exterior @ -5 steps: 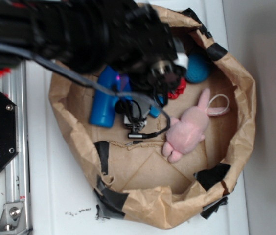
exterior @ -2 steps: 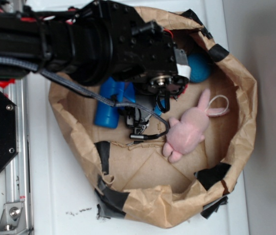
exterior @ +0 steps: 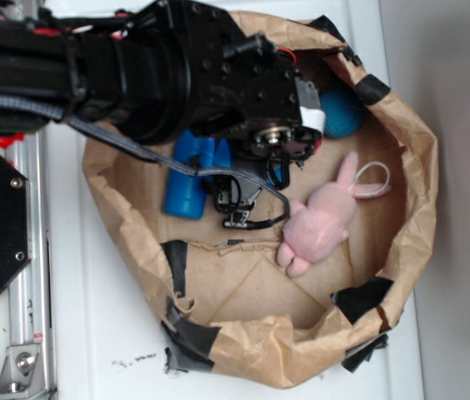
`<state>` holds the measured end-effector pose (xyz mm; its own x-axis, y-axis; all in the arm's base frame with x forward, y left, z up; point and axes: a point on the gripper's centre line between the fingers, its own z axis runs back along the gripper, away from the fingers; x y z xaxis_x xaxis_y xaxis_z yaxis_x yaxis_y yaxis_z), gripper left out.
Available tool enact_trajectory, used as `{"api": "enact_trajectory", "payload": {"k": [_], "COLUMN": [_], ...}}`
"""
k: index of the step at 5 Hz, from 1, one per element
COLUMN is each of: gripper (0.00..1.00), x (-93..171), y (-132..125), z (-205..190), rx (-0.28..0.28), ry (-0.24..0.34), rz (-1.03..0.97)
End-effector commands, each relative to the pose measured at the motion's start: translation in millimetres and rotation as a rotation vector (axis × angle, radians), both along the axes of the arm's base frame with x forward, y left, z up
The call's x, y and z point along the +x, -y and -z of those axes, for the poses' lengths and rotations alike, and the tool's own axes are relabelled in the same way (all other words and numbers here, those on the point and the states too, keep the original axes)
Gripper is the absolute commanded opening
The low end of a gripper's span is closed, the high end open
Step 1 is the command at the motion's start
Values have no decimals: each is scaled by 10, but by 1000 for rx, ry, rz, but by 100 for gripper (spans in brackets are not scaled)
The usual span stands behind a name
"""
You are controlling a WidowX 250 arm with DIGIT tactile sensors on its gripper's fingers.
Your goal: Grab the blue block.
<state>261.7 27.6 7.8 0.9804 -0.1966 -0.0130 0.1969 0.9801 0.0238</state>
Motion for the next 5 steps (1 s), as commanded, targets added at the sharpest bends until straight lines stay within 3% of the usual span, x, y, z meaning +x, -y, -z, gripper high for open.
{"api": "enact_trajectory", "payload": {"k": [1,2,3,5], "gripper": [0,0,0,0], "x": [-163,-136,-100,-39], "y": [216,321,328,375], "z": [-616,-1128,-1554,-1566], "rx": [-47,-114,-144,-159], "ry": [86,100,160,132], "rz": [34,-7,-32,-47]}}
